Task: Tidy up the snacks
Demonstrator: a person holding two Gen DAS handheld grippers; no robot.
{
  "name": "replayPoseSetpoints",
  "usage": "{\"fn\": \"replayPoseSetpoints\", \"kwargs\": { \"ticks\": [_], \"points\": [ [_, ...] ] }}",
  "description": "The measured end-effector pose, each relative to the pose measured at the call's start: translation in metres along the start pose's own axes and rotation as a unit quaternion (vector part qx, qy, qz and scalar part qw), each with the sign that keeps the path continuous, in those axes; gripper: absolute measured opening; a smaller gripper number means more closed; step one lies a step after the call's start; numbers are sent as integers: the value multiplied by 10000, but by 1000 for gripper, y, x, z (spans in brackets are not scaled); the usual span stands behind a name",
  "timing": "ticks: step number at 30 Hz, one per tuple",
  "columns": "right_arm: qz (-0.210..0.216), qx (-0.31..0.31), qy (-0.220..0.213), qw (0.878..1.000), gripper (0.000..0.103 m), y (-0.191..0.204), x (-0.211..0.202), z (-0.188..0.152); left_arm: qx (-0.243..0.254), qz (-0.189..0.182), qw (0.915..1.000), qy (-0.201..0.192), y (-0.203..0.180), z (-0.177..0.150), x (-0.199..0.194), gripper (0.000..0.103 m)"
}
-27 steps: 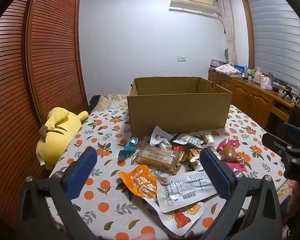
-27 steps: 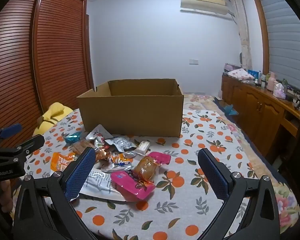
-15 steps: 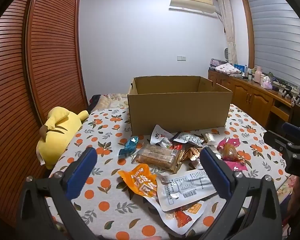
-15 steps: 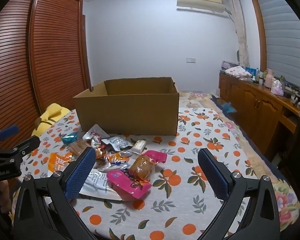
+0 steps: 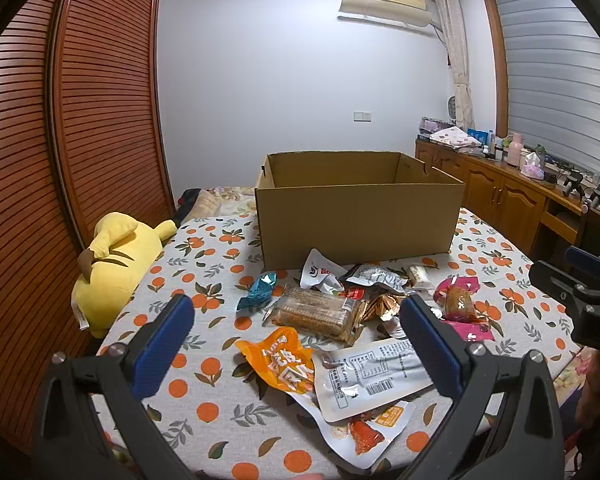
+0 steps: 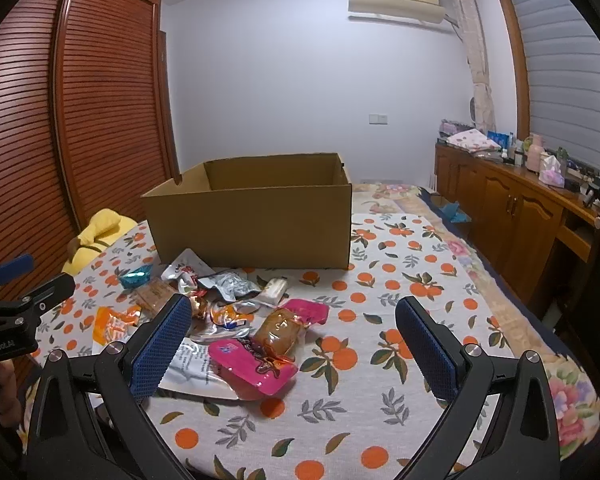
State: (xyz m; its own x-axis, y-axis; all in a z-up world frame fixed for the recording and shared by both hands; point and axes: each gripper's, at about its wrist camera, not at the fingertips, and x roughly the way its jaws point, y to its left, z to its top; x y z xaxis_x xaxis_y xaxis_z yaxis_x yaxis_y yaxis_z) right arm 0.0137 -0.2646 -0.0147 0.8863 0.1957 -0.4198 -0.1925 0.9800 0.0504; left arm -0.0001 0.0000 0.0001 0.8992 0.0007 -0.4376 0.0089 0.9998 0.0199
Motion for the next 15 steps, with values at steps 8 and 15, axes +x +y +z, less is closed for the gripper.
{"fn": "replayPoseSetpoints", "kwargs": {
  "ticks": [8,15],
  "points": [
    [8,8,5,10000,103,-1,0,0,-6,-2,10000,2,0,0,0,103],
    [6,7,14,10000,103,-1,0,0,-9,-22,10000,9,0,0,0,103]
  ]
}}
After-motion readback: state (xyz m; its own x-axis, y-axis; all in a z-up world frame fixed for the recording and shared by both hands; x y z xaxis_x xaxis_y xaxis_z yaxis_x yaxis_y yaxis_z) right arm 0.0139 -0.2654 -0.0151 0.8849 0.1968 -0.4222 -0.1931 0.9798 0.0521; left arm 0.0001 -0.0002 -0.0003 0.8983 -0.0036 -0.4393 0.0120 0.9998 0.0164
